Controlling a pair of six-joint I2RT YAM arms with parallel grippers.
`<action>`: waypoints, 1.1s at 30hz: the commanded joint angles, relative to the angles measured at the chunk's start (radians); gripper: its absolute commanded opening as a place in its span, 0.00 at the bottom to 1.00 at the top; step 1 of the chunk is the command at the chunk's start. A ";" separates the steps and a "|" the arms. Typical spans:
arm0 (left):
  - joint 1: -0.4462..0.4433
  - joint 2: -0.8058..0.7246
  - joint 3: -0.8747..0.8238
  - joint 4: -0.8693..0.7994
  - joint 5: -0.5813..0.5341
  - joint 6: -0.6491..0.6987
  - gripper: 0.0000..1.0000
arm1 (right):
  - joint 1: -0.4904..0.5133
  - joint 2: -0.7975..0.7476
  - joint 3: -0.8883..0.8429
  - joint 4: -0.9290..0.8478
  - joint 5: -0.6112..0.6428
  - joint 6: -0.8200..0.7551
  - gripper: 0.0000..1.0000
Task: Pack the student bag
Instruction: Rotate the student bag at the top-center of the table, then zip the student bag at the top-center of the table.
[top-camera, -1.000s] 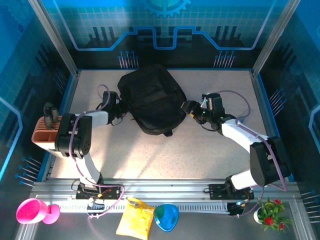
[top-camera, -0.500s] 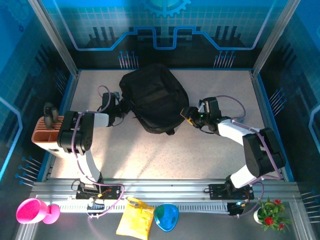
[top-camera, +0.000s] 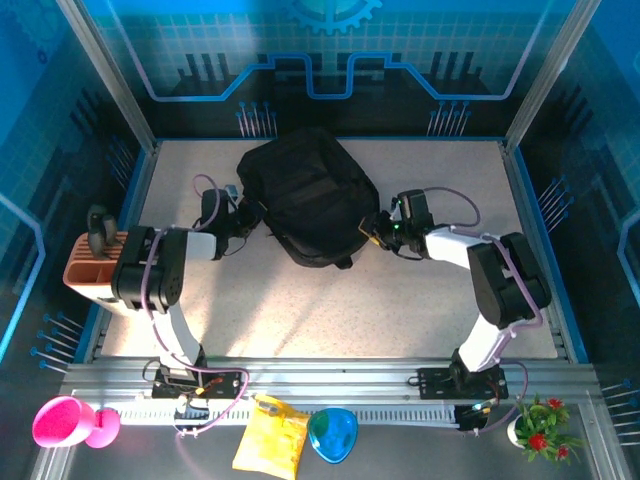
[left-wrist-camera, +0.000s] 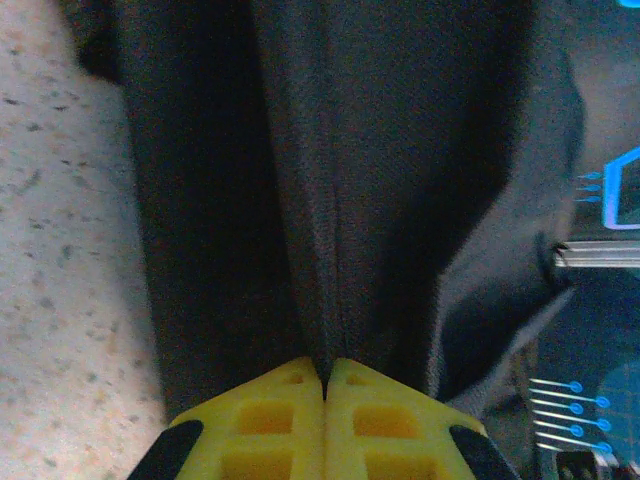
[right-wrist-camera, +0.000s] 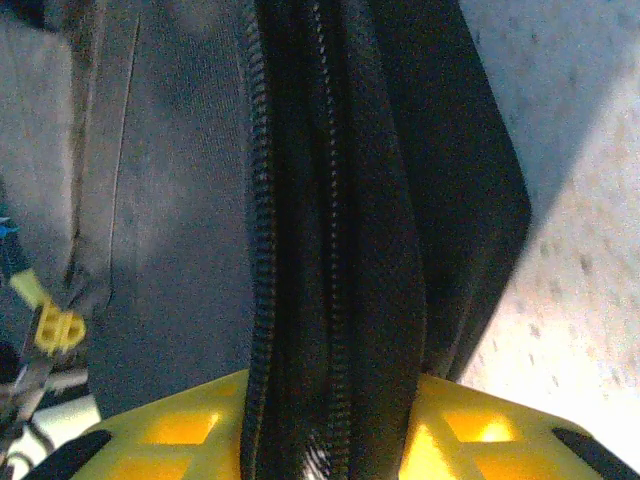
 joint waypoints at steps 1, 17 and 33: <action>-0.019 -0.111 -0.013 0.002 0.061 -0.011 0.00 | -0.042 0.066 0.123 -0.021 -0.014 -0.090 0.37; -0.161 -0.306 0.047 -0.297 -0.028 0.098 0.00 | -0.156 0.001 0.329 -0.323 0.122 -0.358 0.64; -0.198 -0.321 0.138 -0.518 -0.024 0.138 0.00 | 0.341 -0.217 0.304 -0.629 0.453 -0.134 0.62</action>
